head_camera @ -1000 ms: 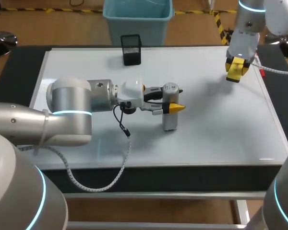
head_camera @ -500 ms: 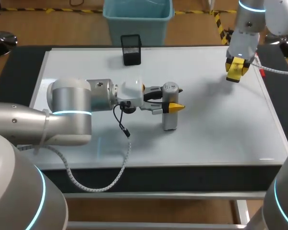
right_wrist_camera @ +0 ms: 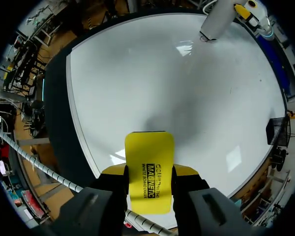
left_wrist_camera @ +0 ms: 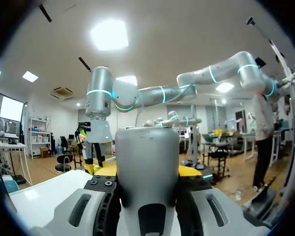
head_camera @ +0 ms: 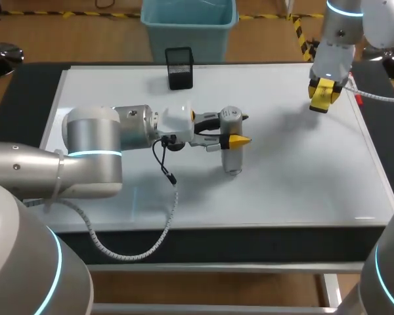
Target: Pick up the inspection probe, press it on each red-marked spot on the whiteboard one by one, put down the probe, pick up the eraser, and wipe off all the red marks.
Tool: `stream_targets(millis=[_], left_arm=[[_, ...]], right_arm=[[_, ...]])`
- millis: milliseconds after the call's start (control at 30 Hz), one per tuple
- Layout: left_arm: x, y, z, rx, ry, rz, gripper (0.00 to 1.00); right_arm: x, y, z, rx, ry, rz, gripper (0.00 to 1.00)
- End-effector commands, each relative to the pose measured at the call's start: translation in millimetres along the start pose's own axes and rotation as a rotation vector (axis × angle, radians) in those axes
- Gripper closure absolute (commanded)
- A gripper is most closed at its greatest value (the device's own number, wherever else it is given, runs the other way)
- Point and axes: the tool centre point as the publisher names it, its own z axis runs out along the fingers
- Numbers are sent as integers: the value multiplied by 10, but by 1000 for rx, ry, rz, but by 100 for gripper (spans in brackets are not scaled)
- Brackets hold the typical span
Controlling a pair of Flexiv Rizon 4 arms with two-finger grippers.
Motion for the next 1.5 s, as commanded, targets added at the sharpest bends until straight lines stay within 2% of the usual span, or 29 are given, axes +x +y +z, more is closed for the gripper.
stream_targets(millis=[33,267,567,1033,1267,1500], left_arm=[[-46,-213,-141,-20,2,22,100],[-233,-399,-431,-25,14,49,100],[-521,-546,-961,-72,12,44,100],[-918,-508,-1575,-72,8,-23,100],[-1025,-451,-1793,-68,9,-53,100],[-1066,-449,-1903,-64,-6,-56,100]], right_arm=[[10,-2,-13,1,2,-2,100],[10,-2,-13,1,2,-2,100],[10,-2,-13,1,2,-2,100],[10,-2,-13,1,2,-2,100],[10,-2,-13,1,2,-2,100],[10,-2,-13,1,2,-2,100]])
